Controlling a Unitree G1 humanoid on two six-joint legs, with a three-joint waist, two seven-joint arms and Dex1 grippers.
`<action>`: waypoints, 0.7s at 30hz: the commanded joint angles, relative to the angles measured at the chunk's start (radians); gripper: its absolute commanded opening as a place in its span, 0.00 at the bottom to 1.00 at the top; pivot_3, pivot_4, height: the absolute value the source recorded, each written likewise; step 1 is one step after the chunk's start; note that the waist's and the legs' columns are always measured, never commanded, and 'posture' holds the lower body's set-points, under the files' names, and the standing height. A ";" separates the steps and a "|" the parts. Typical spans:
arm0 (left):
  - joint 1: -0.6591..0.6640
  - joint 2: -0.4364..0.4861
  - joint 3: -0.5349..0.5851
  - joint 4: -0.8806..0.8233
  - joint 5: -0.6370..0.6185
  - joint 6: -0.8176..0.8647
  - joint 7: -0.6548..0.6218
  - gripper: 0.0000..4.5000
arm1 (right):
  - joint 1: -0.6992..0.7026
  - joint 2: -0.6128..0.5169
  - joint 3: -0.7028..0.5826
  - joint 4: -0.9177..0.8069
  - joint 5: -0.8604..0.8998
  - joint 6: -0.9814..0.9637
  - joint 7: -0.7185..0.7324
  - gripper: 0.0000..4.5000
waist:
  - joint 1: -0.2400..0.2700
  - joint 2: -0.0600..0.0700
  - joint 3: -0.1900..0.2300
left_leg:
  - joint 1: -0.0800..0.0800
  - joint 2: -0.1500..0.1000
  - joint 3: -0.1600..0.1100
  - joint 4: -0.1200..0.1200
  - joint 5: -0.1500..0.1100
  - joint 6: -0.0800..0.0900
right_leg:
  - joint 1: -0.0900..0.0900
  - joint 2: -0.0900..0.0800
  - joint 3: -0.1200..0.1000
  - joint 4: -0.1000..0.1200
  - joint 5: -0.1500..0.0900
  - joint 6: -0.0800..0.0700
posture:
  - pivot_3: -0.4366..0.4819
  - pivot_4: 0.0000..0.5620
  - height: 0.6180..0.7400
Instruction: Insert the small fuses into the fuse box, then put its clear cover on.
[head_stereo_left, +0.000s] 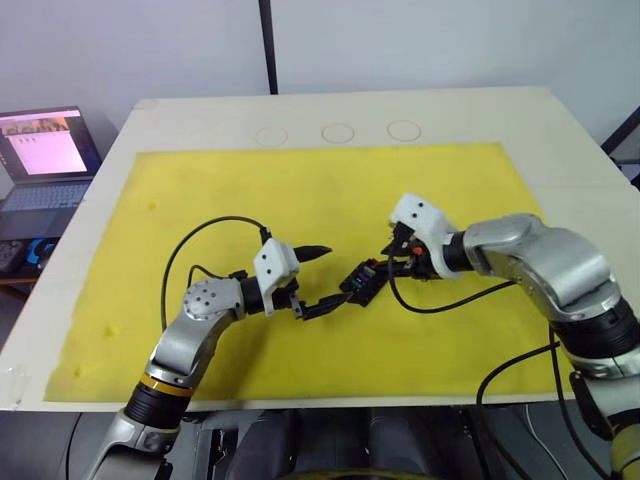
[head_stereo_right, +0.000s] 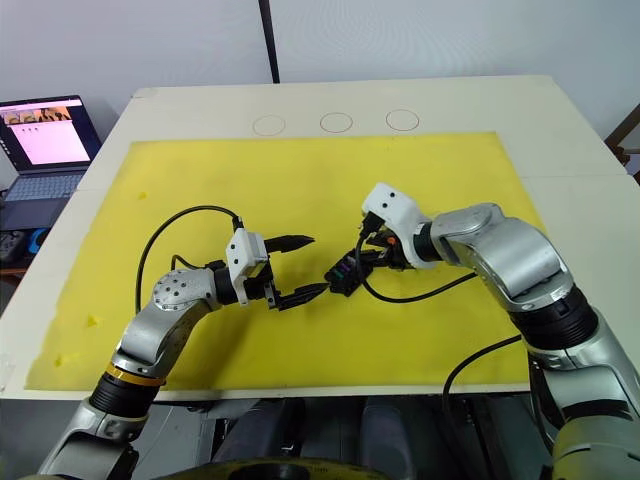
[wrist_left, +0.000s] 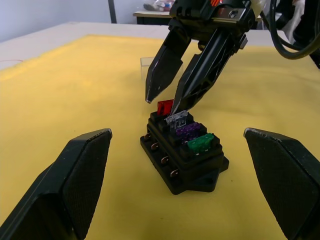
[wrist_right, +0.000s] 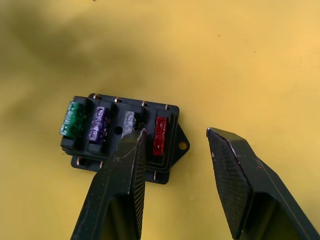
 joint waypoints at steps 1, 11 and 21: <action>-0.007 0.000 0.009 -0.013 -0.003 -0.018 -0.002 1.00 | -0.042 0.003 -0.058 -0.021 0.034 0.005 0.019 0.45 | 0.000 0.000 0.000 | 0.000 0.000 0.000 0.000 0.000 0.000 | 0.000 0.000 0.000 0.000 0.000 0.000 | 0.48 0.27 1.00; -0.018 0.000 0.009 -0.006 -0.004 -0.020 -0.010 1.00 | 0.041 0.003 -0.194 -0.090 0.091 -0.054 0.007 0.41 | 0.000 0.000 0.000 | 0.000 0.000 0.000 0.000 0.000 0.000 | 0.000 0.000 0.000 0.000 0.000 0.000 | 0.48 0.27 1.00; -0.027 -0.002 0.002 0.000 -0.004 -0.019 -0.019 1.00 | 0.204 -0.006 -0.184 -0.138 0.029 -0.192 -0.034 0.00 | -0.001 0.000 0.000 | 0.001 0.000 0.000 0.000 0.000 0.000 | 0.000 0.000 0.000 0.000 0.000 0.000 | 0.48 0.27 1.00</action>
